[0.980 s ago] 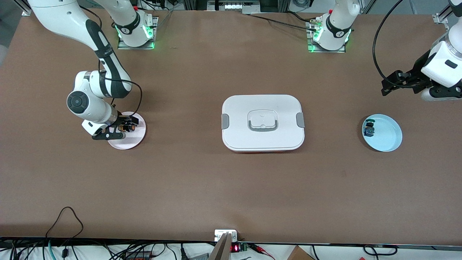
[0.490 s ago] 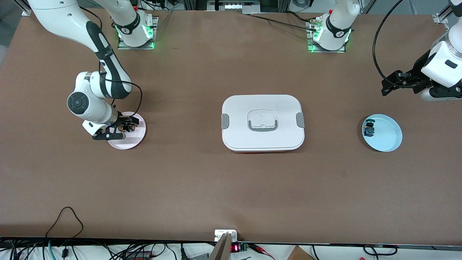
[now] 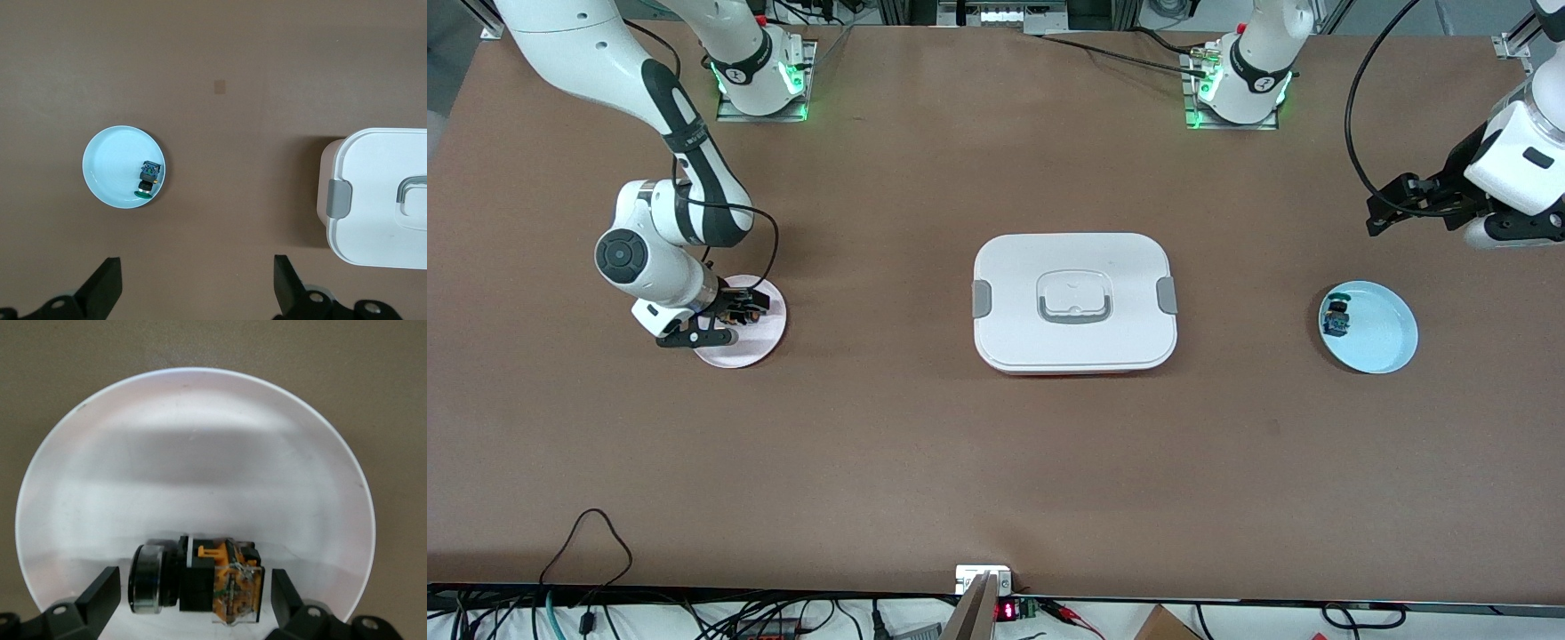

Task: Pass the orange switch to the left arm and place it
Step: 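Lower the right gripper and close it on the orange switch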

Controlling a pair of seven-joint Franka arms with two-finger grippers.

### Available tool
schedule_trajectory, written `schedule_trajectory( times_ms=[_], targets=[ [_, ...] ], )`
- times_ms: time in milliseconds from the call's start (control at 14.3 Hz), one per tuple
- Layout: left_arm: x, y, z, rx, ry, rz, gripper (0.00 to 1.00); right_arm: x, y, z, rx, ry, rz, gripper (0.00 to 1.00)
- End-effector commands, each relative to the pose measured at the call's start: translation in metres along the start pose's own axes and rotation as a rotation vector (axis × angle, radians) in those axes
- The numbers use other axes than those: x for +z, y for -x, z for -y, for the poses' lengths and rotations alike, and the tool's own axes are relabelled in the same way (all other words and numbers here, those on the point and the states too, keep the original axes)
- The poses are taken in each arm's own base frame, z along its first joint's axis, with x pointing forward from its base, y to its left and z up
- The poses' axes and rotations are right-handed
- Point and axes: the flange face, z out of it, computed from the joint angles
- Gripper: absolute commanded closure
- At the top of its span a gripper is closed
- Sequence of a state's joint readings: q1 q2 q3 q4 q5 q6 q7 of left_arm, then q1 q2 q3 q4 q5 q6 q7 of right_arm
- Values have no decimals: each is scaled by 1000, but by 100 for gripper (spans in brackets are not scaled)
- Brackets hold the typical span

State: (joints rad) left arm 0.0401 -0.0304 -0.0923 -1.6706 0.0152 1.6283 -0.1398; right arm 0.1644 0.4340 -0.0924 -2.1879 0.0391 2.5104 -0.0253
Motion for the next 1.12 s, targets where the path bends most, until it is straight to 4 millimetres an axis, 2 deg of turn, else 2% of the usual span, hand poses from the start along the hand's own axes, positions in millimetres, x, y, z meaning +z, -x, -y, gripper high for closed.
schedule_trajectory(
  times_ms=[0, 70, 140, 280, 420, 560, 770, 910, 1050],
  targets=[
    [-4, -3, 1, -2, -19, -1, 0, 1, -5, -3, -11, -13, -11, 0],
    [-4, -3, 1, -2, -19, -1, 0, 1, -5, -2, -11, -14, -11, 0],
    [-4, -3, 1, -2, -19, -1, 0, 1, -5, -3, -12, -13, -11, 7],
    [-4, -3, 0, -1, -19, -1, 0, 3, -4, -2, -38, -13, -8, 32],
    [-4, -3, 1, -1, -19, -1, 0, 2, -4, -3, -48, -14, -6, 62],
    [-4, -3, 1, -1, -19, -1, 0, 2, -3, -3, -48, -14, -2, 79],
    [-4, -3, 1, -1, -19, -1, 0, -1, -4, -2, -54, -14, -5, 91],
    [-4, -3, 1, -1, -19, -1, 0, -9, -3, 0, -57, -18, 6, 92],
    [-4, -3, 1, 6, -21, -1, 0, -27, -10, 6, -65, -27, 24, 92]
  ],
)
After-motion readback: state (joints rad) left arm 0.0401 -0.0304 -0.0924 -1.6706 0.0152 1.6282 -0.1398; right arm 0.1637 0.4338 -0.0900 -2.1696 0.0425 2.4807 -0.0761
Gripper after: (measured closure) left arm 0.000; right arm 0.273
